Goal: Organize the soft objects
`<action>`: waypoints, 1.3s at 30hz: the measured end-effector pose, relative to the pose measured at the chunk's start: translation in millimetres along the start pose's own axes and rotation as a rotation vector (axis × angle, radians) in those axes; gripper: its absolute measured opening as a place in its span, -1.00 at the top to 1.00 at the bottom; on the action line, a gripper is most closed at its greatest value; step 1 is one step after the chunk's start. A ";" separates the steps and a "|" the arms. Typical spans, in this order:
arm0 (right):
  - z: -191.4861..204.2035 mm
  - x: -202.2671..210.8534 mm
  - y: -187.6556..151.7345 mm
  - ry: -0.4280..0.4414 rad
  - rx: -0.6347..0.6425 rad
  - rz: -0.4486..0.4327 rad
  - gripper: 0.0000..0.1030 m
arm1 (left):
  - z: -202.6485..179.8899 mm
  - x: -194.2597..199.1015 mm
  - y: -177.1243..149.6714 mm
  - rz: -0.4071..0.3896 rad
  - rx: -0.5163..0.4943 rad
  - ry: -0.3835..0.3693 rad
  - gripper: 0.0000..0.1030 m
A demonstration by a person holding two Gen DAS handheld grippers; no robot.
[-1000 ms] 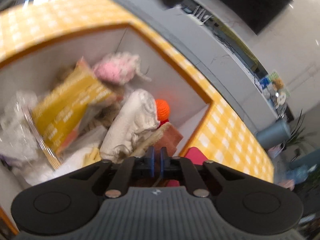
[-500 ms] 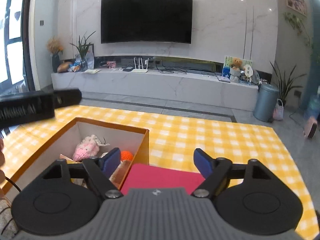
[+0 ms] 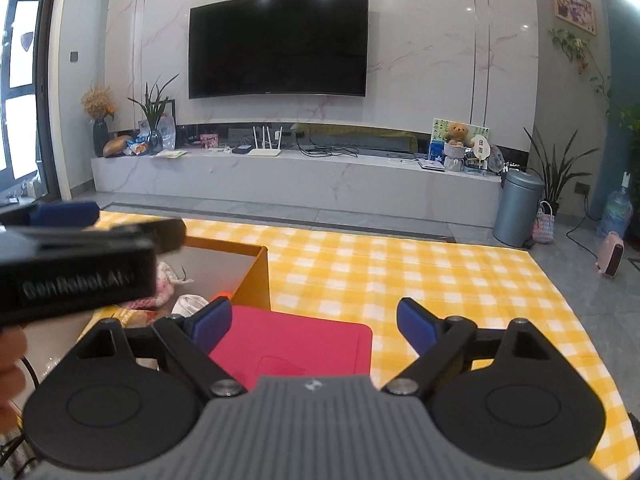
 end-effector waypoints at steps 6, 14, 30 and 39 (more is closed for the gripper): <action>2.1 -0.4 -1.8 0.006 -0.010 -0.012 -0.71 | -4.3 -2.1 -3.6 -0.002 -0.015 0.040 -0.95; 2.4 0.1 -3.4 0.001 -0.003 -0.017 -0.71 | -2.5 -0.7 -5.5 -0.005 -0.012 0.041 -0.96; 2.6 -4.7 -10.6 -0.016 0.017 0.008 -0.71 | -0.5 -7.9 -19.3 0.044 0.024 0.052 -0.97; 2.4 -13.1 -18.4 -0.034 0.017 0.045 -0.70 | 1.0 -13.9 -27.7 0.089 0.009 0.062 -0.97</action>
Point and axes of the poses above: each gripper's, at about its wrist camera, not at the fingertips, and x roughly against the way its jaws point, z to its left, y to its top, the point moved 8 cm from there along -x, roughly the way its jaws point, and after that the axes turned 5 degrees about -x, right-handed, at the moved point
